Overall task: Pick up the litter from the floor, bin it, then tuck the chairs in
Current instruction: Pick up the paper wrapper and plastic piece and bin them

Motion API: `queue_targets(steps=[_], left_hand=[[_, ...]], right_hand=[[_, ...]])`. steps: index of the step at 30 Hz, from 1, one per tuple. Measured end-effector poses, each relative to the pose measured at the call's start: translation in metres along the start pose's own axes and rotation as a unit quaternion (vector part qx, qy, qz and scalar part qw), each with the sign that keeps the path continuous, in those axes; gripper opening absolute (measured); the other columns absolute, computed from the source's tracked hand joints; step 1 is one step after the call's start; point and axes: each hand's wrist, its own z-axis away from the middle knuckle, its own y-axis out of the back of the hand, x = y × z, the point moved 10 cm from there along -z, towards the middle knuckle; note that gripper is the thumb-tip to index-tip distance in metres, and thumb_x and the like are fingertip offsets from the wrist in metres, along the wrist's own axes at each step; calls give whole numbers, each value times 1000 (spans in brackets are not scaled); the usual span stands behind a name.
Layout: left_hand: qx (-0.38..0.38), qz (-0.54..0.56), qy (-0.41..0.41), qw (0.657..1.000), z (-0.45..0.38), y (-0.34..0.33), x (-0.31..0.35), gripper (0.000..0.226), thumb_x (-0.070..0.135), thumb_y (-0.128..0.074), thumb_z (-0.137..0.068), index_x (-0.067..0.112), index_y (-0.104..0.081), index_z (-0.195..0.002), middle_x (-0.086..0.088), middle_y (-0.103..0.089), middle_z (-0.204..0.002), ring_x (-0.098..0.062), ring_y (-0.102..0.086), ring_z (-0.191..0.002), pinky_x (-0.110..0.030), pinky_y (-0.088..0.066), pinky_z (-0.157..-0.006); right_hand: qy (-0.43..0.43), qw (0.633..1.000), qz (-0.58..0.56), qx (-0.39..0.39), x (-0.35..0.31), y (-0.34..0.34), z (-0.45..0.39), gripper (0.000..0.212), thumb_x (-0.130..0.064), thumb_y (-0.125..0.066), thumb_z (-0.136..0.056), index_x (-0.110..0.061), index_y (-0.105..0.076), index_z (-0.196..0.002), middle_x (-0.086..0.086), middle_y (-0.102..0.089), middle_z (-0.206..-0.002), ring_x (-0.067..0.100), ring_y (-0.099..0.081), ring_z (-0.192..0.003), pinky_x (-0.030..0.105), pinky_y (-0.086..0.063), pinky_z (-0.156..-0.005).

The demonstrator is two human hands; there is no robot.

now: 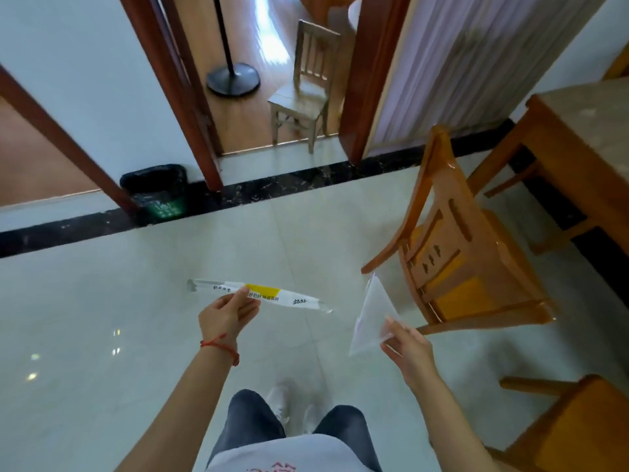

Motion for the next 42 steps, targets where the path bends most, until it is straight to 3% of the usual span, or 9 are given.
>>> queue_targets(steps=[4,7,14,19,27,34,42], left_hand=[[51,43,-5,998,16,35,-4,12,8,-66,-81,-4,-62,-81,-3,-68,-51,-11,-67,-52,-19,-55,-51],[87,74,-6,993,24,65,-7,13,8,-66,-80,-4,-62,-81,-4,-68,-51,-12,-67,-52,-20,-56,-53],[164,122,-17,979,28,142,8,13,9,-67,-80,-3,-62,-78,-6,-67,-52,-11,-65,-50,-18,-54,-50],[180,150,-21,972,4,190,35,13,8,-67,-80,-4,-61,-78,-5,-66,-49,-10,-64,-48,-19,-56,-52],[174,143,-27,974,-66,259,110,18,8,-67,-80,-8,-61,-84,-18,-63,-71,-12,-66,-51,-19,-56,-53],[164,128,-16,978,-123,293,167,13,8,-67,-79,-4,-62,-76,-6,-67,-52,-13,-66,-51,-19,-55,-52],[143,123,2,982,-214,262,221,11,7,-65,-81,-2,-62,-75,-4,-68,-51,-12,-67,-51,-18,-55,-50]], right_hand=[[-5,998,23,-57,-6,-36,2,25,-16,-65,-84,-1,-61,-104,12,-65,-89,23,-62,-81,30,-52,-75],[-11,993,61,-99,-5,-67,2,18,-16,-67,-82,-4,-61,-95,12,-64,-85,21,-61,-76,28,-50,-69],[-12,976,129,-175,6,-151,15,12,-17,-68,-81,-8,-61,-87,9,-63,-77,21,-60,-73,30,-50,-70],[-4,963,162,-215,13,-227,26,16,-18,-67,-82,-6,-63,-91,7,-64,-72,22,-61,-73,29,-50,-69],[-4,962,160,-220,14,-353,41,13,-18,-66,-83,-6,-62,-87,11,-62,-79,24,-61,-77,30,-50,-73],[-19,967,150,-204,13,-431,42,15,-18,-67,-82,-4,-62,-88,11,-64,-82,26,-62,-80,31,-51,-74],[-26,970,144,-192,-23,-512,-8,12,-17,-67,-83,-6,-62,-86,12,-64,-83,25,-62,-80,30,-51,-72]])
